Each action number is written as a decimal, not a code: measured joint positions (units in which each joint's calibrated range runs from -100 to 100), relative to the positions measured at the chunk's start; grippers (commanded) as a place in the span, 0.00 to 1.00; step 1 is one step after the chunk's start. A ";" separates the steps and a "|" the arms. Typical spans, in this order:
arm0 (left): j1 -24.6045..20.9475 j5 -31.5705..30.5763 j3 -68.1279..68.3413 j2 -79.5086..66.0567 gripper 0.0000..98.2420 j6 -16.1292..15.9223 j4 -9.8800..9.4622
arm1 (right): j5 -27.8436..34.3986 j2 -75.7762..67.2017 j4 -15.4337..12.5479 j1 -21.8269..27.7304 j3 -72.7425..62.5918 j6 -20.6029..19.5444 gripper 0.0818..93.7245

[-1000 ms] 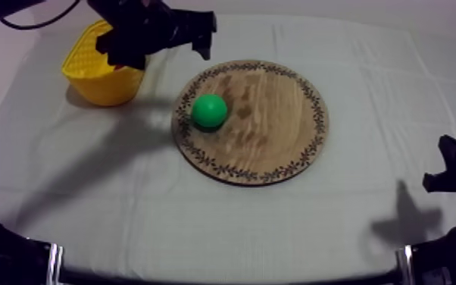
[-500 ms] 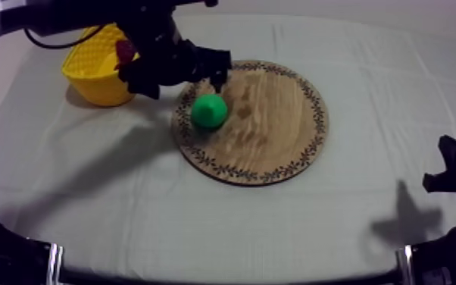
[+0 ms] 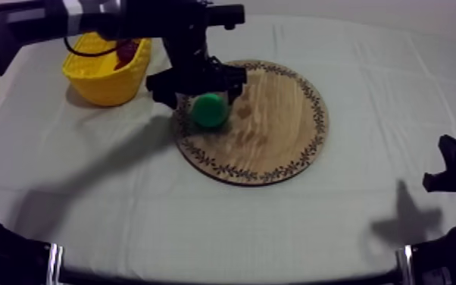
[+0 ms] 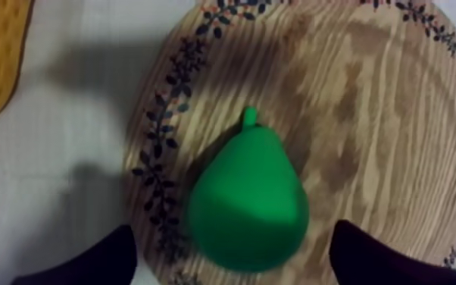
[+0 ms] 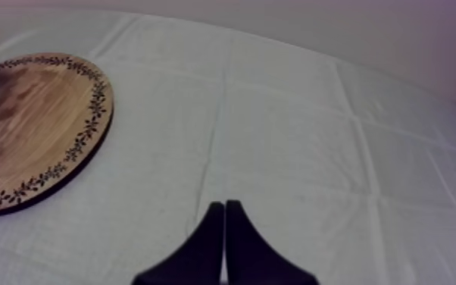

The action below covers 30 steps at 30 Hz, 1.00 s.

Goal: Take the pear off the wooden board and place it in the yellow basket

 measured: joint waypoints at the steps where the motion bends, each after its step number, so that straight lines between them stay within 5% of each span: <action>1: -0.05 0.26 -0.72 0.83 0.98 -0.08 0.00 | 0.00 0.00 0.00 0.00 0.00 0.00 0.00; 21: -1.16 7.77 -11.59 12.95 0.98 -3.16 3.30 | 0.00 0.00 0.00 0.00 0.00 0.00 0.00; 30: -1.19 8.03 -12.52 13.01 0.75 -4.31 3.68 | 0.01 0.00 0.00 0.00 0.00 0.00 0.00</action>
